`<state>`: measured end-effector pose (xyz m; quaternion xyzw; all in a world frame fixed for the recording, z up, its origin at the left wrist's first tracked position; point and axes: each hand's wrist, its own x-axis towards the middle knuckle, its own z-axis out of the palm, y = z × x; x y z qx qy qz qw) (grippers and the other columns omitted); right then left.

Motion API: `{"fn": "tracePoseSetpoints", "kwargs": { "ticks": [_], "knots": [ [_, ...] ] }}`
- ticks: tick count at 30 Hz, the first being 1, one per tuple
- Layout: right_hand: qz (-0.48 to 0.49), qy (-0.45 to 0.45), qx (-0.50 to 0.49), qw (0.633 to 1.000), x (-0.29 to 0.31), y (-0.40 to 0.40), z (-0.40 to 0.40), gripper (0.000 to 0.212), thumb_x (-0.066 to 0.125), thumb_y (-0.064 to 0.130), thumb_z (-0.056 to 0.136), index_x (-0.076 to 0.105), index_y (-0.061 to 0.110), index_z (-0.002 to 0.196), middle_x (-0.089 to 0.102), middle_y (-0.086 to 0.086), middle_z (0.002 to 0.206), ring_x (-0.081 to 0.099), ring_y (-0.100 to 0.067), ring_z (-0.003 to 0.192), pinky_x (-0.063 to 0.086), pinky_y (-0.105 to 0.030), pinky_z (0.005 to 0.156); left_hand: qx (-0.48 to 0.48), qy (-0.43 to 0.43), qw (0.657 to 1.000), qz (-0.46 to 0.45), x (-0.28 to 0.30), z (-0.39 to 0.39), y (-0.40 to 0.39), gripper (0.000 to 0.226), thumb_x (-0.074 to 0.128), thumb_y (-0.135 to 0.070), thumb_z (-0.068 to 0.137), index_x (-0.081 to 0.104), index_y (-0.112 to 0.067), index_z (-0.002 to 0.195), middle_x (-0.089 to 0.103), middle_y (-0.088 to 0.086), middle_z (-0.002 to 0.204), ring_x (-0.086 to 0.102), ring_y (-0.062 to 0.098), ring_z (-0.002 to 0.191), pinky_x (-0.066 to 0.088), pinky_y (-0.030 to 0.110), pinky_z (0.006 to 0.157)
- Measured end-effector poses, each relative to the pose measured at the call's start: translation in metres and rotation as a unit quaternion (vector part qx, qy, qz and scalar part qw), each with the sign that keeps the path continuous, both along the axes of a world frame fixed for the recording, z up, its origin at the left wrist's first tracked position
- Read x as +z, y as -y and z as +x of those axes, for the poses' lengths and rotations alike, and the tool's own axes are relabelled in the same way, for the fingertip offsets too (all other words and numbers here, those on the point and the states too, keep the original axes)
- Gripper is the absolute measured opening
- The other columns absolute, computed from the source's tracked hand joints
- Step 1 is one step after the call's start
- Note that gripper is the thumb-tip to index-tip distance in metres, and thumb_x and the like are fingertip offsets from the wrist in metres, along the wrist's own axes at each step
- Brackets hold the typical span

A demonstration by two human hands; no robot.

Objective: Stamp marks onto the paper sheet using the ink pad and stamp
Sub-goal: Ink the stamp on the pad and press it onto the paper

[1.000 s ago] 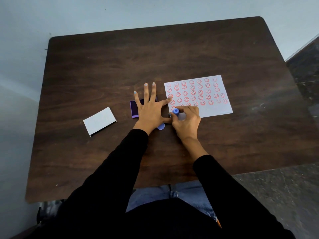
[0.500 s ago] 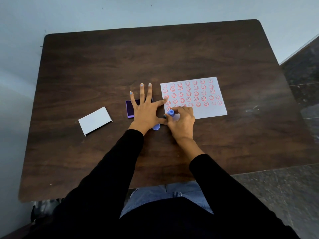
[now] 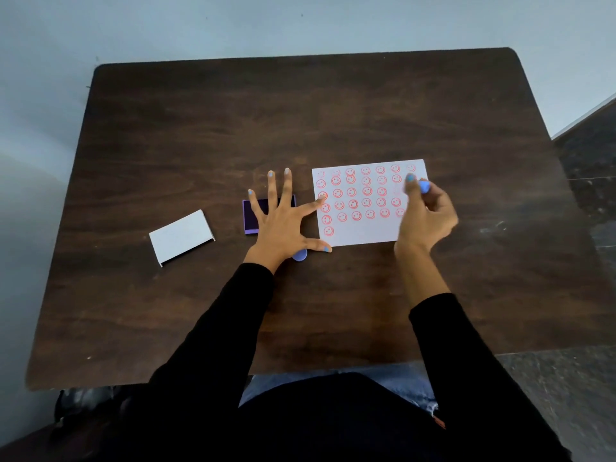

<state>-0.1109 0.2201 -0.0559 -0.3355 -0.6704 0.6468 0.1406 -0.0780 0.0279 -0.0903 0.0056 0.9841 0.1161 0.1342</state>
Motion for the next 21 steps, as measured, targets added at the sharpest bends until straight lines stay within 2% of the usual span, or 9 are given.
{"fn": "tracePoseSetpoints", "kwargs": {
  "ticks": [2,6,10,13,14,16,18,21],
  "knots": [
    [-0.021,0.001,-0.039,0.999,0.001,-0.011,-0.007,0.022,0.077,0.027,0.074,0.07,0.011,0.087,0.072,-0.005,0.084,0.069,-0.018,0.079,0.059,-0.037,0.071,0.008,0.009,1.0,0.01,0.0,-0.001,-0.001,0.097,0.066,-0.074,0.057,0.029,-0.044,0.141,-0.023,0.012,0.156,-0.033,0.038,0.137,-0.02,0.065,0.103],
    [-0.04,0.0,-0.071,0.997,-0.001,-0.024,-0.015,0.022,0.076,0.028,0.074,0.07,0.01,0.085,0.071,0.002,0.076,0.067,-0.008,0.071,0.057,-0.034,0.069,0.026,0.017,0.999,0.039,-0.001,0.0,-0.001,0.097,0.069,-0.072,0.056,0.03,-0.045,0.141,-0.025,0.01,0.156,-0.035,0.035,0.136,-0.021,0.063,0.104],
    [-0.061,0.006,-0.076,0.995,-0.006,-0.032,-0.018,0.025,0.076,0.032,0.075,0.069,0.011,0.087,0.073,0.002,0.078,0.07,-0.015,0.078,0.055,-0.032,0.066,0.044,0.008,0.998,0.052,0.002,0.003,-0.002,0.096,0.069,-0.071,0.057,0.03,-0.045,0.141,-0.024,0.008,0.156,-0.035,0.033,0.137,-0.021,0.062,0.105],
    [-0.048,-0.016,-0.086,0.995,-0.006,-0.038,-0.021,0.028,0.075,0.032,0.075,0.071,0.008,0.087,0.072,0.004,0.075,0.062,-0.005,0.066,0.053,-0.028,0.067,0.065,-0.039,0.995,0.057,0.01,0.012,0.002,0.093,0.068,-0.073,0.056,0.035,-0.045,0.138,-0.017,0.007,0.158,-0.029,0.031,0.14,-0.021,0.06,0.105],
    [-0.042,-0.023,-0.094,0.994,-0.006,-0.042,-0.022,0.028,0.075,0.033,0.074,0.072,0.008,0.087,0.073,0.004,0.075,0.061,-0.004,0.066,0.054,-0.028,0.07,0.072,-0.065,0.993,0.061,0.013,0.017,0.006,0.088,0.068,-0.074,0.054,0.043,-0.045,0.133,-0.01,0.007,0.159,-0.025,0.03,0.142,-0.021,0.059,0.106],
    [-0.03,-0.036,-0.118,0.992,-0.005,-0.052,-0.024,0.028,0.076,0.033,0.074,0.073,0.007,0.085,0.074,0.002,0.075,0.065,-0.007,0.071,0.055,-0.033,0.08,0.083,-0.113,0.987,0.075,0.017,0.032,0.015,0.07,0.069,-0.074,0.049,0.06,-0.042,0.111,0.006,0.006,0.16,-0.017,0.029,0.145,-0.019,0.058,0.107],
    [-0.028,-0.051,-0.144,0.988,-0.005,-0.064,-0.025,0.029,0.076,0.032,0.073,0.073,0.005,0.082,0.074,-0.001,0.076,0.065,-0.011,0.075,0.053,-0.04,0.087,0.099,-0.123,0.984,0.083,0.017,0.05,0.022,0.056,0.071,-0.072,0.047,0.064,-0.039,0.091,0.018,0.004,0.157,-0.01,0.027,0.146,-0.013,0.06,0.109],
    [-0.037,-0.05,-0.168,0.984,-0.007,-0.076,-0.025,0.029,0.075,0.034,0.072,0.073,0.006,0.08,0.074,-0.006,0.079,0.061,-0.012,0.076,0.053,-0.041,0.088,0.118,-0.118,0.983,0.079,0.01,0.071,0.022,0.049,0.078,-0.064,0.049,0.064,-0.032,0.084,0.027,0.006,0.154,-0.003,0.027,0.147,-0.007,0.059,0.11]
  ]
}}
